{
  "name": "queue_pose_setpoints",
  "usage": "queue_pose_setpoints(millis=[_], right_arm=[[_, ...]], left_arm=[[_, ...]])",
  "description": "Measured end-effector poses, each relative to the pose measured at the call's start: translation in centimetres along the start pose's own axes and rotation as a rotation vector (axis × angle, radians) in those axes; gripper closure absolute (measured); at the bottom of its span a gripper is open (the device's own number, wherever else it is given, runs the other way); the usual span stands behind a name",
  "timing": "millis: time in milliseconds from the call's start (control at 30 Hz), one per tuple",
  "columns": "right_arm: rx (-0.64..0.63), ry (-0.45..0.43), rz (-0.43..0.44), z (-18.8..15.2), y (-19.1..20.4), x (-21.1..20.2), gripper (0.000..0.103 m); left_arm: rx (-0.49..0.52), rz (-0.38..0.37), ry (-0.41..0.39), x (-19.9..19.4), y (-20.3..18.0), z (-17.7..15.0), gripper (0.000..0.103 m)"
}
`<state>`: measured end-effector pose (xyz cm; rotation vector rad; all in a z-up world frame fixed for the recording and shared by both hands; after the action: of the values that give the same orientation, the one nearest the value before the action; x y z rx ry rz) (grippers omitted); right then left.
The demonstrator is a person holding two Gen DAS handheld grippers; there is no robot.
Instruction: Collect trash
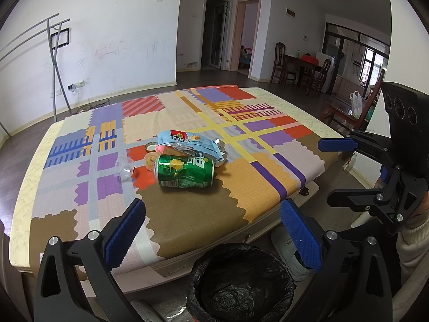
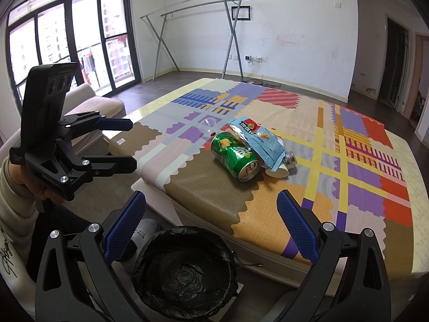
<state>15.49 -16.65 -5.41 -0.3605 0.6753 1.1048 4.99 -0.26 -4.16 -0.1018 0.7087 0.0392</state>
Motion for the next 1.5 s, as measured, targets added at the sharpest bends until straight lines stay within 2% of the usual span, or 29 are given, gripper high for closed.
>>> queue_pose_setpoints(millis=[467, 733, 1033, 1167, 1400, 1467, 1500], right_arm=[[0.004, -0.002, -0.004, -0.3, -0.3, 0.1, 0.004], [0.039, -0.006, -0.035, 0.4, -1.2, 1.1, 0.004], [0.096, -0.020, -0.050, 2.0, -2.8, 3.1, 0.004], [0.139, -0.026, -0.038, 2.7, -4.2, 4.4, 0.004], [0.110, -0.036, -0.082, 3.8, -5.4, 6.7, 0.005], [0.108, -0.019, -0.086, 3.9, -5.8, 7.9, 0.018], [0.106, -0.008, -0.091, 3.9, -6.0, 8.4, 0.020]], left_arm=[[-0.003, 0.001, 0.002, 0.0, 0.1, -0.2, 0.003], [-0.076, -0.004, 0.022, 1.2, 1.3, -0.3, 0.003], [-0.287, -0.012, 0.086, 5.1, 4.7, 0.6, 0.003], [-0.421, -0.060, 0.103, 7.0, 6.5, 0.6, 0.003], [-0.561, -0.038, 0.140, 9.9, 9.1, 0.3, 0.003], [-0.592, -0.032, 0.148, 10.6, 9.8, 0.0, 0.003], [-0.612, -0.028, 0.152, 11.0, 10.2, -0.1, 0.003]])
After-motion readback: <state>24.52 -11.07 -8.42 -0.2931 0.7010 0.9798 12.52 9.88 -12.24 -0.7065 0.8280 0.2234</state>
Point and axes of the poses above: each gripper's, at about its wrist camera, not at the fingertips, and x roughly the way its jaws point, y to its left, z to its top, the point moved 6 cm from there along x, roughly the way its jaws point, and after that the axes turned 3 degrees about y, right-handed, at the moved point
